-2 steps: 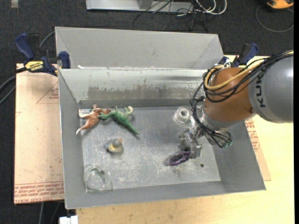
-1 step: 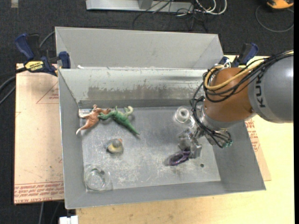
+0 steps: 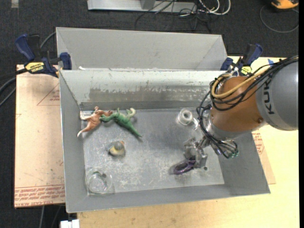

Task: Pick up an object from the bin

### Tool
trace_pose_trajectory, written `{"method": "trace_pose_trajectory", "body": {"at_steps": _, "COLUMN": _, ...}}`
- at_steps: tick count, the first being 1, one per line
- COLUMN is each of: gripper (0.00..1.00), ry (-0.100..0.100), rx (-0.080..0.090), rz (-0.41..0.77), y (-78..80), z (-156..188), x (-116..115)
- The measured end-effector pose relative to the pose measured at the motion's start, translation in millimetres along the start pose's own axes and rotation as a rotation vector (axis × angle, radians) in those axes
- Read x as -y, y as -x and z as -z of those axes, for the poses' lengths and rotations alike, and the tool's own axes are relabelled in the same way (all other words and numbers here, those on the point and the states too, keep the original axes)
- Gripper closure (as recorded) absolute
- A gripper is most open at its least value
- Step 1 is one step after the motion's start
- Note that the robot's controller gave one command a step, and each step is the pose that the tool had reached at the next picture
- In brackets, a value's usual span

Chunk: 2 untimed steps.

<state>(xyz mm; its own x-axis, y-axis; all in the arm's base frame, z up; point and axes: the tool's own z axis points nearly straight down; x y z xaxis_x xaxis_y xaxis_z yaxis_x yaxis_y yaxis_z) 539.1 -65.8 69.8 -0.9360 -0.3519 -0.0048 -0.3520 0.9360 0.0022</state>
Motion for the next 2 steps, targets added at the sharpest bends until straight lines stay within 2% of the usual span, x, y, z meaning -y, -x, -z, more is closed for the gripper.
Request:
{"method": "trace_pose_trajectory", "body": {"at_steps": 1, "gripper": 1.0, "ry": -0.006, "rx": 0.009, "rz": 0.051, "y": 13.0, "z": 95, "x": 14}}
{"method": "trace_pose_trajectory", "body": {"at_steps": 2, "gripper": 1.0, "ry": 0.005, "rx": -0.006, "rz": 0.007, "y": -7.6, "z": 8, "x": 13}}
